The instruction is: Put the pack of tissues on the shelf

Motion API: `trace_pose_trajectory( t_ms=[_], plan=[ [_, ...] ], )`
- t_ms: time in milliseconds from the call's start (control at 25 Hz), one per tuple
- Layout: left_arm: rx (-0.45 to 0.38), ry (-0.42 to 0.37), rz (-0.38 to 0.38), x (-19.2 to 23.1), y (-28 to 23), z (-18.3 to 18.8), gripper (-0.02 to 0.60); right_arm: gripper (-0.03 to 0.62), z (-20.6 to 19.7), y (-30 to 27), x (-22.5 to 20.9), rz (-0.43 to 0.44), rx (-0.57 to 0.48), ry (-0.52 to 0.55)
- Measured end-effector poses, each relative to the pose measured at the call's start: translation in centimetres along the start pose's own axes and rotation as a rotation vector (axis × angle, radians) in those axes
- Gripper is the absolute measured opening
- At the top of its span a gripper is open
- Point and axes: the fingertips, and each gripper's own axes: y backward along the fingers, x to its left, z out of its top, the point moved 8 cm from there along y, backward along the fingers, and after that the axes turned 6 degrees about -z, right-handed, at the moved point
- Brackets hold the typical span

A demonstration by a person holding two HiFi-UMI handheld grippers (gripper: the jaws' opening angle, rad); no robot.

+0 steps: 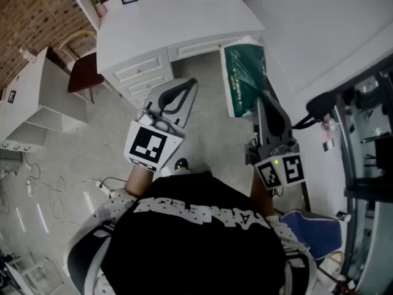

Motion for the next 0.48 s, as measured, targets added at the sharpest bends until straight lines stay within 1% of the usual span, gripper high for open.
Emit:
trace_pose_trajectory(
  t_ms=[240,480],
  plan=[
    [-0.006,-0.019,0.000,0.01,-0.20,0.01,0.029,0.044,0.06,0.26,-0.08,-0.003,-0.016,-0.025],
    [0.005,0.003,0.005,-0.06,-0.30,0.11,0.029,0.041,0.51,0.39,-0.14,-0.012,-0.023,-0.007]
  ],
)
